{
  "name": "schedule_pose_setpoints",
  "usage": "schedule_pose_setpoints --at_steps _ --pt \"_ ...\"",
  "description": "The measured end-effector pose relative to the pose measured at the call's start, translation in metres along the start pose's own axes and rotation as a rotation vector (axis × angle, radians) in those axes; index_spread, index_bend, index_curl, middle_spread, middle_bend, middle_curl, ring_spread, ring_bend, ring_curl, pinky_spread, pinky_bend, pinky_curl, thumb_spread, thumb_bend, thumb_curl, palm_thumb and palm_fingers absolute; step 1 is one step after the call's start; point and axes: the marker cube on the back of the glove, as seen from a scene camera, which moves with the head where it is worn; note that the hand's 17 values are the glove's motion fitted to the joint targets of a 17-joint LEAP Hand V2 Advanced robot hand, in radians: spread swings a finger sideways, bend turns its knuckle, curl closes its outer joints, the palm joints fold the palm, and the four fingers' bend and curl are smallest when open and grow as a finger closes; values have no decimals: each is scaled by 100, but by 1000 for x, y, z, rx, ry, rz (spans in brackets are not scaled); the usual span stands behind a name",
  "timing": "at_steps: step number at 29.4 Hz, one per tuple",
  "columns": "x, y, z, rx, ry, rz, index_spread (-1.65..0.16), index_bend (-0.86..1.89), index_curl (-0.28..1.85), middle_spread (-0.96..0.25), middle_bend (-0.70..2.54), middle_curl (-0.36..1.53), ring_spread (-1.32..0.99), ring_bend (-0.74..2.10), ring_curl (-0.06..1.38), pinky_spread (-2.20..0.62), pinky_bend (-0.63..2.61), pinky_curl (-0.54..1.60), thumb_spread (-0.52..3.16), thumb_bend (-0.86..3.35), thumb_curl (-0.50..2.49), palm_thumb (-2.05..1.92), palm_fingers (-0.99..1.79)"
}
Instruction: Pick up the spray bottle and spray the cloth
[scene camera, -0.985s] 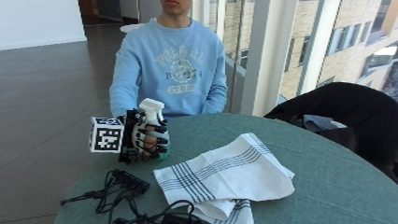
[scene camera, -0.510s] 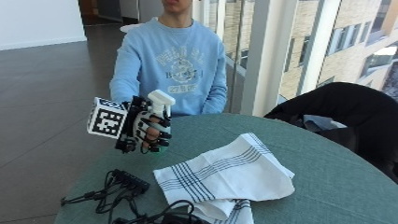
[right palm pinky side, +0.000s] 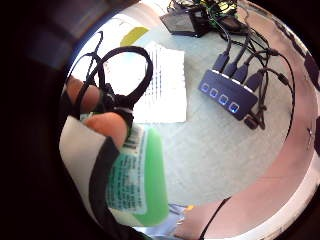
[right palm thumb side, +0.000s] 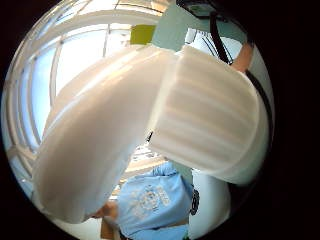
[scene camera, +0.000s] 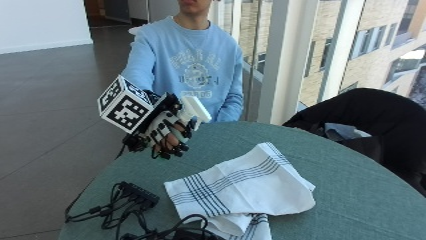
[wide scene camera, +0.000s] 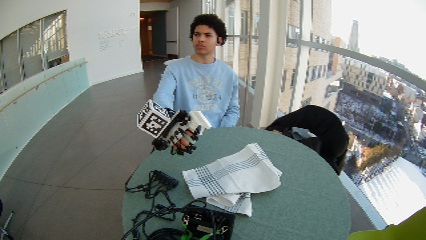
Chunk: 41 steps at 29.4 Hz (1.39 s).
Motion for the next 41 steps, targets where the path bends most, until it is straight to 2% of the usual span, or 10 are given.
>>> schedule_pose_setpoints --at_steps 13,41 --pt "1 -10 17 -45 56 110 -25 16 41 -10 20 44 -4 48 39 13 23 37 61 -3 62 99 115" --pt "-7 -13 17 -77 101 147 -24 16 44 -10 21 47 -3 50 40 11 24 38 59 -3 67 98 116"
